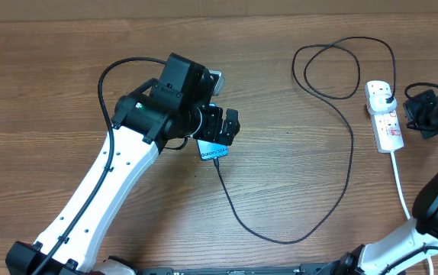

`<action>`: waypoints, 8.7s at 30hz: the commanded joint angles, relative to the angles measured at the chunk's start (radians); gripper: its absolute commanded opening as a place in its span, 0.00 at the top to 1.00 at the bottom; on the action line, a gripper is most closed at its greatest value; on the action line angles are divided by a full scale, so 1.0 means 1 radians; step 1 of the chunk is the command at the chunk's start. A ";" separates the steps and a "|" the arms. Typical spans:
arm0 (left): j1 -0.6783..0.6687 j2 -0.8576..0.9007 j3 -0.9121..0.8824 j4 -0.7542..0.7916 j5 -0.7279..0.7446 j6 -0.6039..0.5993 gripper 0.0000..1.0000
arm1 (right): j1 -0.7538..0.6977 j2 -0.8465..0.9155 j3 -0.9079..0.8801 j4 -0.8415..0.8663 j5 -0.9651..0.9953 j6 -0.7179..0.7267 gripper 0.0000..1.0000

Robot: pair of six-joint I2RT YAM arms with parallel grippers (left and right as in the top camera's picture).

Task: Plug charger to phone and switch on socket

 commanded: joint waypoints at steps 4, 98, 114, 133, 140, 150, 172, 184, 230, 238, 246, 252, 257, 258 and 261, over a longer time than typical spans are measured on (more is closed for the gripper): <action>-0.007 -0.012 0.018 0.003 -0.009 0.008 0.00 | 0.006 0.048 0.023 0.027 -0.042 -0.026 0.96; -0.007 -0.012 0.018 -0.004 -0.005 0.008 0.00 | 0.055 -0.163 0.204 -0.398 0.368 0.169 0.96; -0.007 -0.249 0.018 -0.150 -0.143 0.011 0.04 | 0.513 -0.697 0.204 -0.473 -0.011 -0.166 0.96; -0.006 -0.720 0.006 -0.403 -0.425 -0.023 0.00 | 1.132 -0.824 0.171 -0.734 0.206 -0.108 0.00; -0.006 -0.753 -0.053 -0.410 -0.425 -0.017 0.00 | 1.236 -0.996 -0.003 -0.679 0.249 -0.105 0.00; -0.006 -0.729 -0.083 -0.399 -0.425 -0.018 0.00 | 1.237 -1.057 -0.036 -0.733 0.249 -0.105 0.00; -0.042 -0.745 -0.084 -0.400 -0.425 -0.018 0.00 | 1.237 -1.057 -0.036 -0.733 0.248 -0.105 0.00; 0.537 -0.912 -0.114 -0.403 -0.335 -0.018 0.00 | 1.237 -1.057 -0.036 -0.733 0.248 -0.105 0.00; 0.624 -1.525 -1.448 1.264 -0.295 -0.375 0.00 | 1.237 -1.057 -0.036 -0.733 0.248 -0.105 0.00; 0.623 -1.525 -1.468 1.138 -0.317 -0.374 0.01 | 1.237 -1.057 -0.036 -0.733 0.249 -0.105 0.00; 0.622 -1.525 -1.468 0.921 -0.369 -0.373 0.00 | 1.237 -1.057 -0.036 -0.733 0.249 -0.105 0.00; 0.622 -1.525 -1.468 0.921 -0.365 -0.340 0.00 | 1.237 -1.057 -0.036 -0.733 0.249 -0.105 0.00; 0.622 -1.524 -1.468 0.921 -0.364 -0.340 0.01 | 1.237 -1.057 -0.036 -0.733 0.248 -0.105 0.00; 0.622 -1.524 -1.468 0.921 -0.364 -0.340 0.01 | 1.237 -1.057 -0.036 -0.733 0.249 -0.105 0.00; 0.622 -1.524 -1.468 0.921 -0.364 -0.340 0.01 | 1.237 -1.057 -0.036 -0.733 0.249 -0.105 0.00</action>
